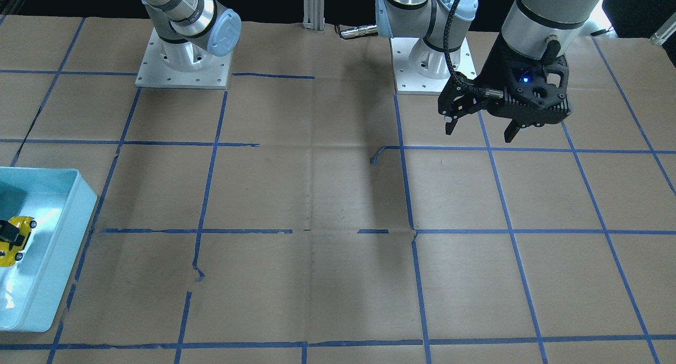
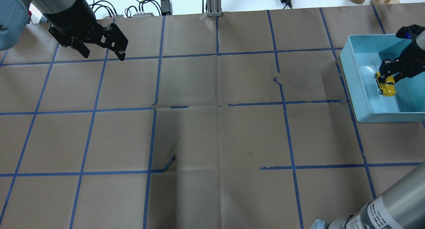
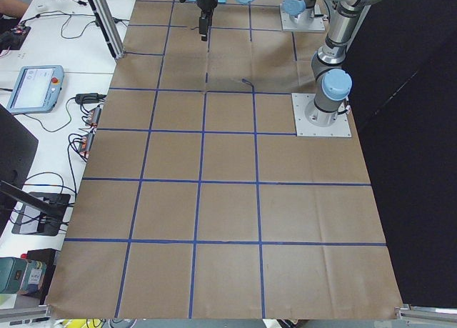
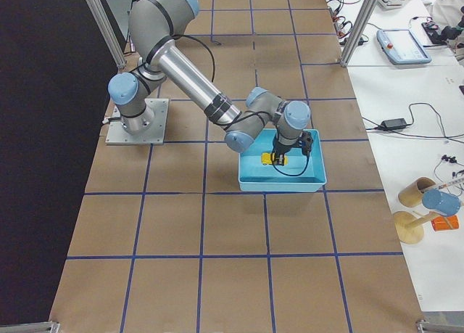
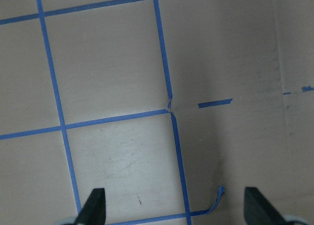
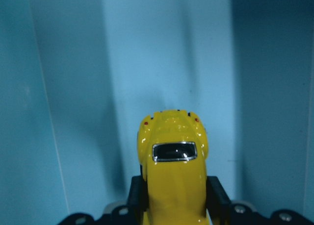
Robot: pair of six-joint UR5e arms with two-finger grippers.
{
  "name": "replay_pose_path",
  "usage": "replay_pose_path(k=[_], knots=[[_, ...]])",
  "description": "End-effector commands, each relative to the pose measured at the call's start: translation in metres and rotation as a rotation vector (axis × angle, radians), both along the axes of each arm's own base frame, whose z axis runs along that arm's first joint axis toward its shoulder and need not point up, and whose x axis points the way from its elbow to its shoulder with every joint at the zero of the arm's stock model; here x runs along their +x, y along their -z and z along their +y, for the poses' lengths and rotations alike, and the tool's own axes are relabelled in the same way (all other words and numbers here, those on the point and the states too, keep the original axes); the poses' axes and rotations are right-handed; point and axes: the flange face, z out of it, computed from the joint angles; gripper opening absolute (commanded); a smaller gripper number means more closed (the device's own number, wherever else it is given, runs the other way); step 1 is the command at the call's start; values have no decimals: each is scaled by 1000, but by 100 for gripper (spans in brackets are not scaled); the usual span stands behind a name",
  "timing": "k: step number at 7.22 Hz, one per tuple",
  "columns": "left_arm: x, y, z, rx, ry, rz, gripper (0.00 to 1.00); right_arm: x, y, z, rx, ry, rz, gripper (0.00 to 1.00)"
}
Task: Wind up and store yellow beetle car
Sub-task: 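Lower the car onto the bin floor and open the right gripper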
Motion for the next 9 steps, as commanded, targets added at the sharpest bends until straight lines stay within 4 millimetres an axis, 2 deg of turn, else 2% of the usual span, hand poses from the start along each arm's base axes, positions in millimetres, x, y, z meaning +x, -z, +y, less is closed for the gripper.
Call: replay_pose_path(k=[1,2,3,4,5,6,8,9], knots=[[-1,1,0,1,1,-1,99,3,12,6,-8,-7,1,74],[-1,1,0,1,1,-1,99,4,8,5,-19,-9,10,100],[0,0,0,0,0,-1,99,3,-2,5,-28,-6,22,100],[0,0,-1,0,0,1,99,4,-23,5,-47,-1,37,100],[0,0,-1,0,0,1,99,11,-60,9,-85,-4,63,100],[0,-1,0,-3,0,4,99,36,-105,18,-82,-25,55,100],[-1,0,0,0,2,4,99,126,-194,27,-110,-134,66,100],[-1,0,0,-3,2,5,99,178,-224,31,-124,-219,64,100]])
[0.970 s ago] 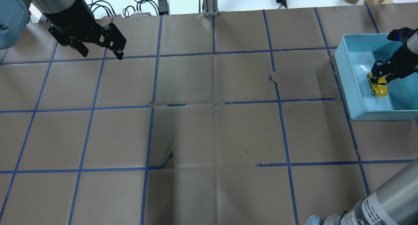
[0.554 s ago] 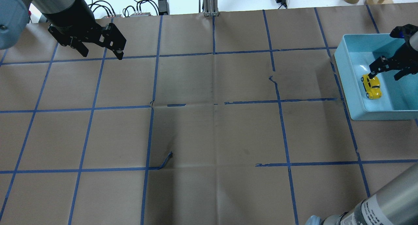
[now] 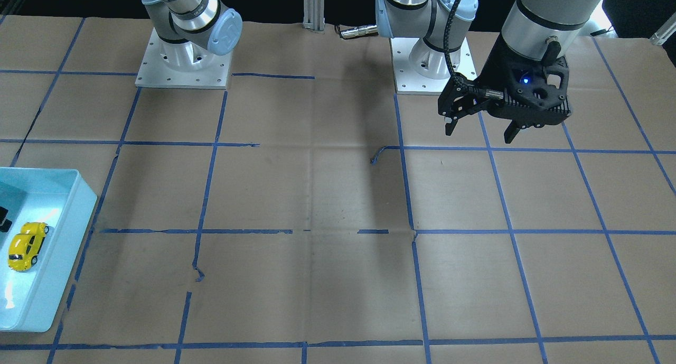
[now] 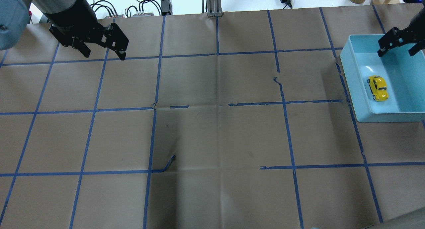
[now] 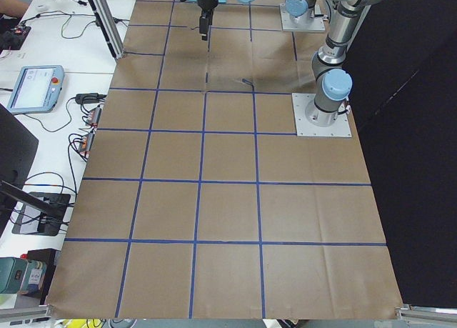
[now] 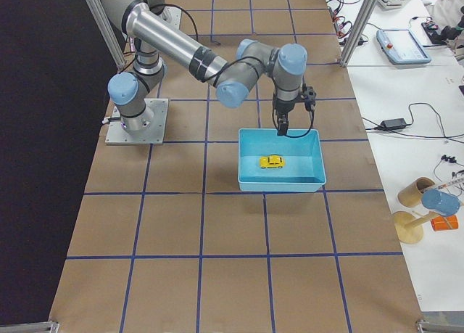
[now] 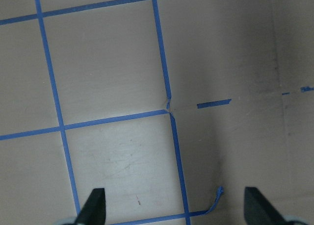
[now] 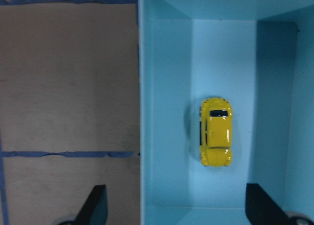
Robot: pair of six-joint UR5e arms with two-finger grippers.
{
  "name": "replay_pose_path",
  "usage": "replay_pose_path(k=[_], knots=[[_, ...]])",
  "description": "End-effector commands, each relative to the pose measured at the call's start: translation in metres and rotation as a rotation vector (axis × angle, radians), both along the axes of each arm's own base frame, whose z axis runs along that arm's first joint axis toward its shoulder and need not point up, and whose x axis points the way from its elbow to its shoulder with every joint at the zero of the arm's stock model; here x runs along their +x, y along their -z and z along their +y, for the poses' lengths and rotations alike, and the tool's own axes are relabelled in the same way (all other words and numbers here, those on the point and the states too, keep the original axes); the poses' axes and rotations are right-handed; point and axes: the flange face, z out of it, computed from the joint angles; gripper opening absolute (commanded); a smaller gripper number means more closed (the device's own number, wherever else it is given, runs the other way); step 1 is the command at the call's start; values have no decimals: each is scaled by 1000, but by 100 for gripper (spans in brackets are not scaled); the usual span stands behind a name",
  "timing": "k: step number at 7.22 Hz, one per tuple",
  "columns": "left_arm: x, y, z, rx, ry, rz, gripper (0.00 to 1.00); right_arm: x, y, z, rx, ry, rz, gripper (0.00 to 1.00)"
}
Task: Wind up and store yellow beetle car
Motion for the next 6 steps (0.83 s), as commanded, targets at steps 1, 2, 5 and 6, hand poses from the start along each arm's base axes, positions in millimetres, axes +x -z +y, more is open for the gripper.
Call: replay_pose_path(k=[1,2,5,6], knots=[[0,-1,1,-2,0,0,99,116,-59,13,-13,-184,6,100],[0,0,0,-1,0,1,99,161,-62,18,12,-253,8,100],[0,-2,1,-4,-1,1,99,223,-76,37,14,40,-18,100],[1,-1,1,-2,-1,-2,99,249,-79,47,11,116,-26,100]])
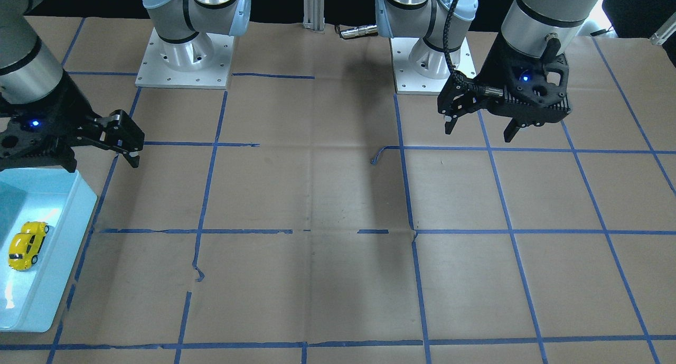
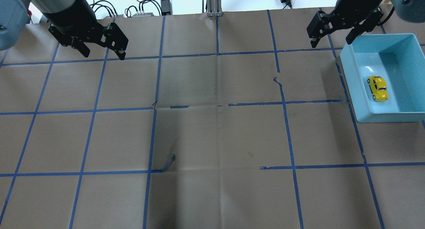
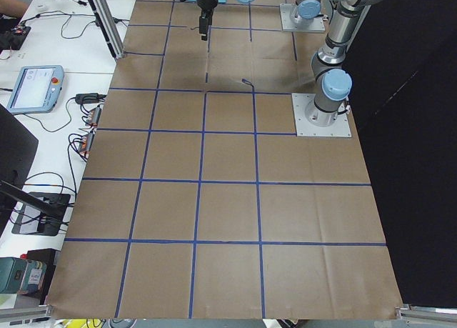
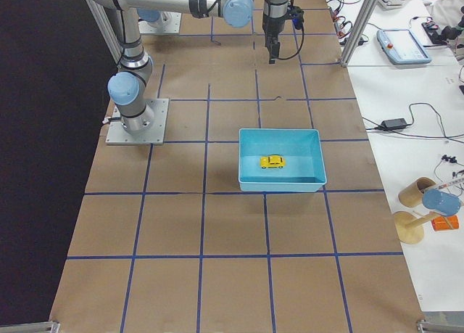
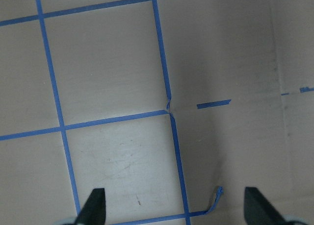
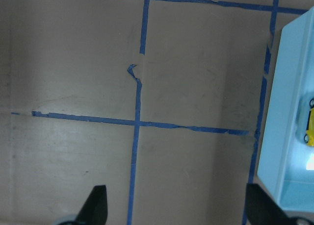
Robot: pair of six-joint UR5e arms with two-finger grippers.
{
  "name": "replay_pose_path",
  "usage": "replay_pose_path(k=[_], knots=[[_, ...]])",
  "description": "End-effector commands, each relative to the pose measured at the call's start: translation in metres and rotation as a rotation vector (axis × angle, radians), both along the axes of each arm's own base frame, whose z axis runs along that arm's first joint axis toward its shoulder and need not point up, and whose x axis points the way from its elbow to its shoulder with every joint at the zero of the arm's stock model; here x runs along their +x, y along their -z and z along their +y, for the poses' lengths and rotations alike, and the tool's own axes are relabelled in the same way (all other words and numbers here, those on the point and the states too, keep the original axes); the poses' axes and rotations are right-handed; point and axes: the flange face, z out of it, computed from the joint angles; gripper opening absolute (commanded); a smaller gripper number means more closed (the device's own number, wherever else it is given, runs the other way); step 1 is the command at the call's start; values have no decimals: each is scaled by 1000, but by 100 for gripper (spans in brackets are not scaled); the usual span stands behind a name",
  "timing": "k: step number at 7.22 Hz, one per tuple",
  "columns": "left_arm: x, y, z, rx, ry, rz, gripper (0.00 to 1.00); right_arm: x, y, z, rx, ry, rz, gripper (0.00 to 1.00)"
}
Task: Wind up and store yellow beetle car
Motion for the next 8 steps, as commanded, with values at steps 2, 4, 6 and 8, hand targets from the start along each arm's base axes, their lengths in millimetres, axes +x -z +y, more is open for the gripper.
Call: replay_pose_path(k=[2,4,6,8], knots=[[0,-2,2,-3,-1,-2,99,71,-3,23,5,176,-15,100],[0,-2,2,-1,-1,-2,99,80,15,27,29,156,-1,100],[0,-2,2,-1,-1,-2,99,78,21,28,36,86,-1,100],[0,-2,2,-1,-1,-2,99,73,13,26,16,63,23,100]])
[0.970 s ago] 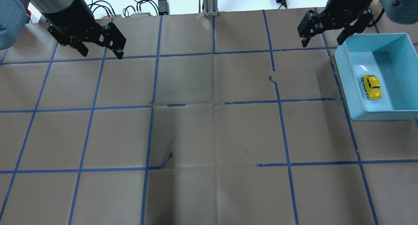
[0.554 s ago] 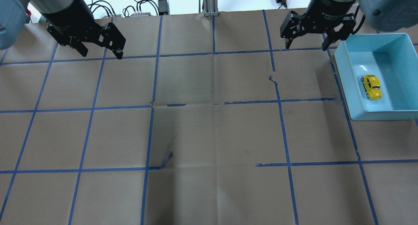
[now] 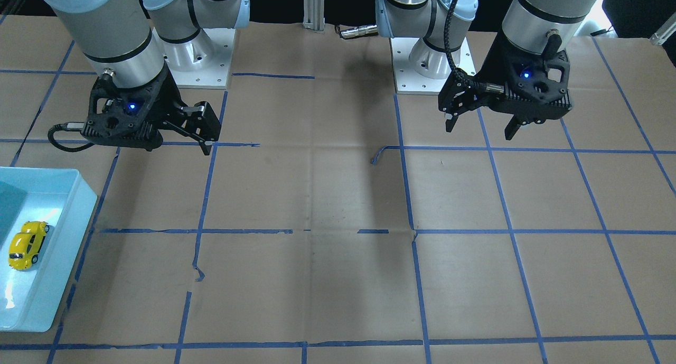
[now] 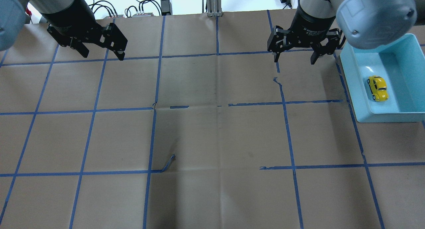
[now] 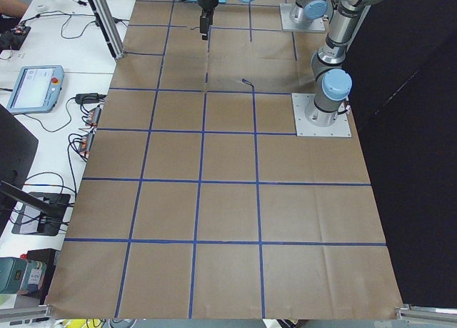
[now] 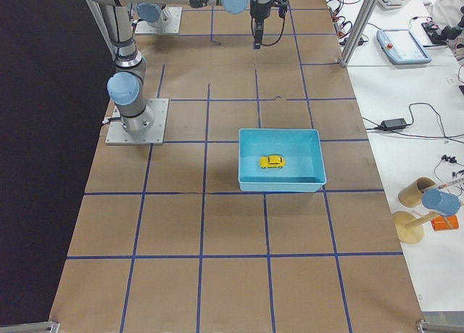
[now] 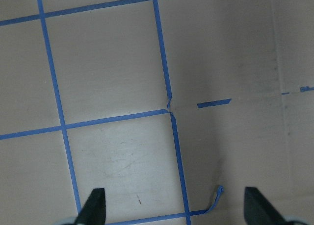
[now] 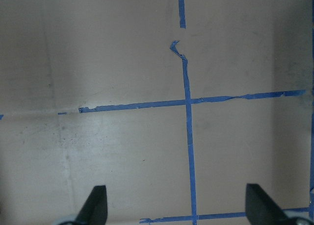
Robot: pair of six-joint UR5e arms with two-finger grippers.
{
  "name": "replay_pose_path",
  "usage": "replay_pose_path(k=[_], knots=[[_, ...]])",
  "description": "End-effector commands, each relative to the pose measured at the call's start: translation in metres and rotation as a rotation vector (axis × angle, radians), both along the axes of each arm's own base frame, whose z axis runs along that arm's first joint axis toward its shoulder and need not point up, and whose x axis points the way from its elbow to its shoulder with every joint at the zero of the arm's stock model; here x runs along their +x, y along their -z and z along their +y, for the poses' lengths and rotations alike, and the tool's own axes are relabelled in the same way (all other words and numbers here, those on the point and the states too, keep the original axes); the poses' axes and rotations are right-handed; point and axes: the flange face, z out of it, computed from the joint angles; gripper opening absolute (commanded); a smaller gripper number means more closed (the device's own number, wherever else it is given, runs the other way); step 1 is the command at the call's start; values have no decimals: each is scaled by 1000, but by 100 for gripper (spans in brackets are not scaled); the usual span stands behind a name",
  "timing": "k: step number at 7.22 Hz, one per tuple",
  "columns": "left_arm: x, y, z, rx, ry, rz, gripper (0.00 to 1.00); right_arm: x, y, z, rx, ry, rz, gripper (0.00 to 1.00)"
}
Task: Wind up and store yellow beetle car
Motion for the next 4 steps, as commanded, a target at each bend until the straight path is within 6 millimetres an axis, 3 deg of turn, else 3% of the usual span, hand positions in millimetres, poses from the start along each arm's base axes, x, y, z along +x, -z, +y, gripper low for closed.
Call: replay_pose_path(k=[1,4], knots=[[0,0,0,1,0,0,99,-3,-10,2,-20,-19,19,100],[0,0,0,-1,0,0,99,-3,-13,4,-26,-16,17,100]])
